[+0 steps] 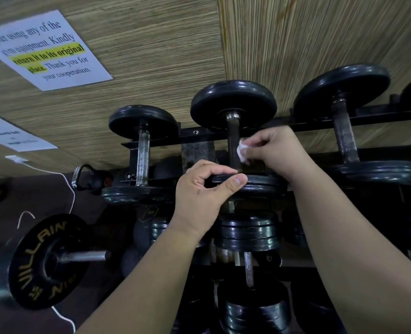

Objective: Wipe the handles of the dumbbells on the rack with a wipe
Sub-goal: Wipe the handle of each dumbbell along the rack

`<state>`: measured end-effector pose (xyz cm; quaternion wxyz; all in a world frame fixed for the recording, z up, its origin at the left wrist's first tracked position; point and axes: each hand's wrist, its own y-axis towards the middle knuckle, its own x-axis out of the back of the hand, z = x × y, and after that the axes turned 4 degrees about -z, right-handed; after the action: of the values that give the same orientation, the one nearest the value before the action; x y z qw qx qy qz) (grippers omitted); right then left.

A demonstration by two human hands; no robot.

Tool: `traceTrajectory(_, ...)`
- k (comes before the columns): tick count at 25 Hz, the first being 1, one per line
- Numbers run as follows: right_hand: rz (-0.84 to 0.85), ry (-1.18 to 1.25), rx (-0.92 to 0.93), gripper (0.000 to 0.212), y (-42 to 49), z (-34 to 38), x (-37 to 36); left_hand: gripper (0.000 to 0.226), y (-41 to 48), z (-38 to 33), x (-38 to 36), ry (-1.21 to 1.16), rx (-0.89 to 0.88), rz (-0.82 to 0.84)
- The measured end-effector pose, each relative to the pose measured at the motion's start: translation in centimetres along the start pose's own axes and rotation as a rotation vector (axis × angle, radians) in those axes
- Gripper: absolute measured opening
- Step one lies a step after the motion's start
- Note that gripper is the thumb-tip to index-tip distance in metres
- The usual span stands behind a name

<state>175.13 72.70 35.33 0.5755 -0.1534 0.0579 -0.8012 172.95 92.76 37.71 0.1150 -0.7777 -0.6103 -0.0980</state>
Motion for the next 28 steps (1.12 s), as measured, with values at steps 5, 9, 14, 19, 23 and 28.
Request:
traceTrajectory(5, 0.022, 0.033, -0.048, 0.013, 1.4, 1.3, 0.5, 0.021, -0.2, -0.7, -0.4, -0.108, 0.015, 0.003)
traceTrajectory(9, -0.094, 0.146, -0.020, 0.014, 2.0, 1.0, -0.9, 0.027, -0.2, -0.7, -0.1, -0.085, 0.048, 0.015)
traceTrajectory(14, 0.189, -0.345, -0.062, 0.008, -0.7, 1.4, 1.4, 0.024, -0.5, -0.5, -0.3, -0.023, 0.038, -0.030)
traceTrajectory(19, -0.017, -0.250, 0.061, 0.010, -6.5, 4.5, 4.1, 0.024, -0.8, -2.0, 0.0, 0.138, -0.006, -0.060)
traceTrajectory(23, -0.095, -0.202, 0.099, 0.012, -12.4, 5.2, 7.6, 0.022, -1.7, -5.3, -0.3, 0.364, -0.211, -0.083)
traceTrajectory(28, -0.225, -0.267, 0.124, 0.006, -19.4, 4.9, 11.0, 0.017, -5.2, -7.5, -1.7, 0.336, -0.260, 0.023)
